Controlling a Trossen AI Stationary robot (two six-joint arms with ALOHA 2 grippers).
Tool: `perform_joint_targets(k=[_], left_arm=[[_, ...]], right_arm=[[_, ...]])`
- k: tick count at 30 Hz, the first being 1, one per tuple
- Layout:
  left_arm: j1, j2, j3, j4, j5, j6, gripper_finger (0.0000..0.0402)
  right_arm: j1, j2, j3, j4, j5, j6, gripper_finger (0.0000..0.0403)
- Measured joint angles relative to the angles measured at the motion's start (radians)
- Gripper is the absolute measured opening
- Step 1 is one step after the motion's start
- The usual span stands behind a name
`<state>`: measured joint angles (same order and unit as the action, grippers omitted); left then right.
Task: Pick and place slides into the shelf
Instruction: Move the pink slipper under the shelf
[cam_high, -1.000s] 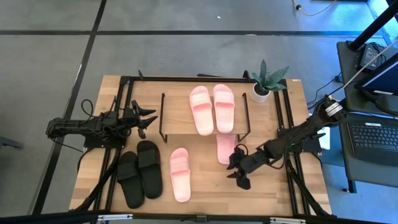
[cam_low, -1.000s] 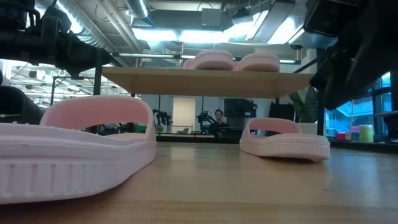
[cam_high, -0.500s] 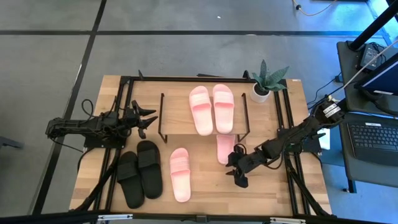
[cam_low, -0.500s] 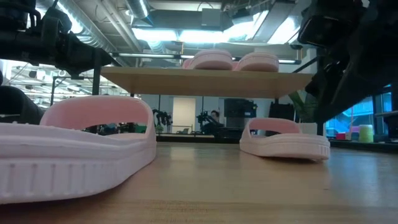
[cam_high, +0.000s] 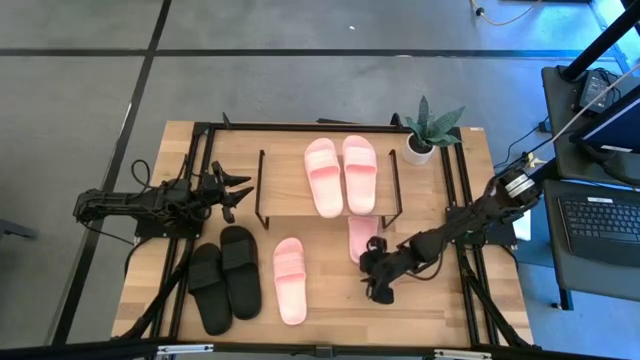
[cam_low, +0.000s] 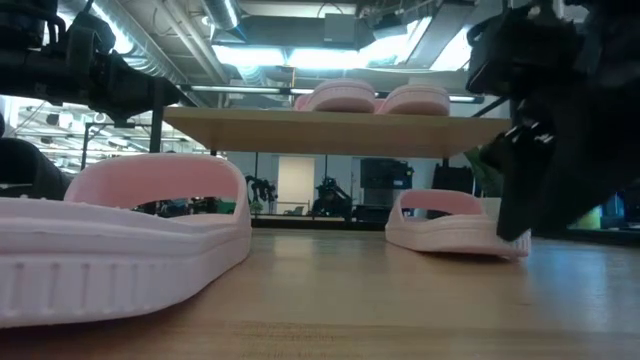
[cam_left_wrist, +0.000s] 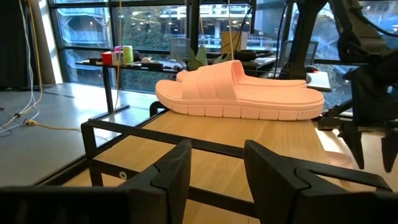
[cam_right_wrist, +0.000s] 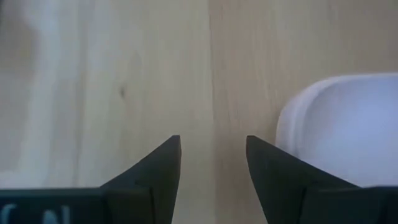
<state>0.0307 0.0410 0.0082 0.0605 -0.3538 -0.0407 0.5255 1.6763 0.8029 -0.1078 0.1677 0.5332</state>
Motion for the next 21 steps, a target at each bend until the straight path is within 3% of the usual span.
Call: perform_joint_targets(k=[6, 14, 21], left_arm=[[0.000, 0.000, 0.000, 0.000, 0.000, 0.000, 0.0141], [0.000, 0.000, 0.000, 0.000, 0.000, 0.000, 0.0141], [0.000, 0.000, 0.000, 0.000, 0.000, 0.000, 0.0141]], right_arm=[[0.000, 0.052, 0.088, -0.178, 0.036, 0.043, 0.0183], [-0.003, 0.049, 0.095, -0.180, 0.170, 0.065, 0.0183], [-0.037, 0.049, 0.088, -0.216, 0.180, 0.067, 0.0183]])
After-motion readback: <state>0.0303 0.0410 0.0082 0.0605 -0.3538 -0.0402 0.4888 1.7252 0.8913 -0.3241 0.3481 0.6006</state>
